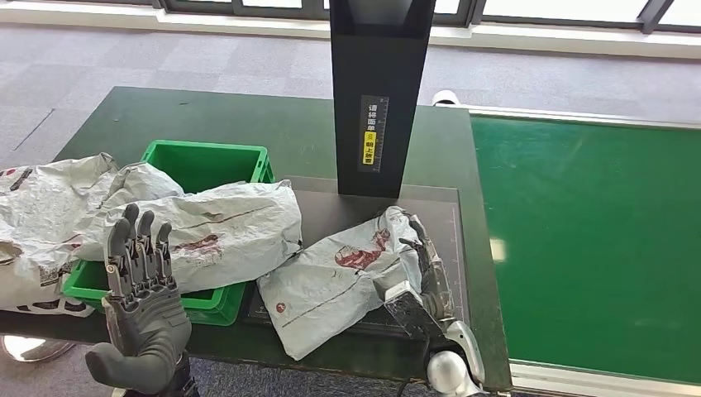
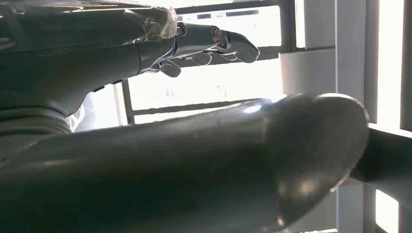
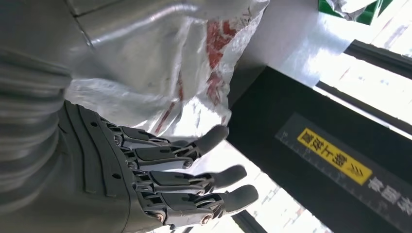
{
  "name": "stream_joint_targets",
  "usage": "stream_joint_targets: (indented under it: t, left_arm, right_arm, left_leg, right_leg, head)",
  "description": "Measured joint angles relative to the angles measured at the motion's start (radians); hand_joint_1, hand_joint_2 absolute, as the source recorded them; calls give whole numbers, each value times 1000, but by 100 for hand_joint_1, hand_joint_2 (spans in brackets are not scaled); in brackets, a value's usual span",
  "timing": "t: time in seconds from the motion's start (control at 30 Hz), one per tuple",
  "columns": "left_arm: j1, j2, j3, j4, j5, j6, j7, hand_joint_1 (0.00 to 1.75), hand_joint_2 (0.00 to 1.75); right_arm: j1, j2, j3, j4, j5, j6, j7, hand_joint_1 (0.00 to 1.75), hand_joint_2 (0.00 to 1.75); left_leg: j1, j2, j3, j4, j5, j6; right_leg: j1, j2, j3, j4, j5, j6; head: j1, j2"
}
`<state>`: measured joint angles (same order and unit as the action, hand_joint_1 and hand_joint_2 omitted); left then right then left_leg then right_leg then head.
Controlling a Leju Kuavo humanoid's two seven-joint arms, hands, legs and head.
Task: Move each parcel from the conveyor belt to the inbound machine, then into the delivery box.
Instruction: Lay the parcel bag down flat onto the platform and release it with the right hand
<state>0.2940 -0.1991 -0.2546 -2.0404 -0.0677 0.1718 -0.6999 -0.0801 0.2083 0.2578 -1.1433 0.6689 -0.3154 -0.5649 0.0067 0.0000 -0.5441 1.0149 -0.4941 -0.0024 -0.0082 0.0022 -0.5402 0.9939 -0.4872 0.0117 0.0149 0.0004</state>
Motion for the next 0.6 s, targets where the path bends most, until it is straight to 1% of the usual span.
stream_joint_targets:
  t: [0.17, 0.33, 0.47, 0.53, 0.6]
  left_arm:
    - [2, 0, 19, 4, -12, 16, 0, 0, 0]
    - [21, -3, 47, 5, -42, 47, 0, 0, 0]
    - [40, -22, 72, 21, -90, 82, 0, 0, 0]
    - [42, -34, 80, 35, -136, 98, 4, 0, 0]
    - [38, -46, 83, 55, -233, 125, 17, 0, 0]
  right_arm:
    - [76, -25, -18, -118, -27, 2, -6, 0, 175]
    - [148, -46, -83, -226, -68, 13, -51, 0, 175]
    - [210, -49, -131, -351, -63, 9, -76, 0, 175]
    - [234, -49, -149, -411, -61, 5, -86, 0, 175]
    - [261, -49, -158, -472, -62, -10, -106, 0, 175]
  left_leg:
    - [0, 0, 0, 0, 0, 0]
    - [0, 0, 0, 0, 0, 0]
    - [0, 0, -1, 0, 0, 0]
    - [0, 0, -1, 0, -1, 0]
    - [0, 0, -1, 0, -1, 0]
  right_leg:
    - [0, 0, 0, 0, 0, 0]
    - [0, 0, 0, 0, 0, 0]
    - [0, 0, -1, 0, 0, 0]
    - [0, 0, -1, 0, 0, 0]
    - [0, 0, -1, 0, 0, 0]
  head:
    - [0, 0]
    - [0, 0]
    - [0, 0]
    - [0, 0]
    - [0, 0]
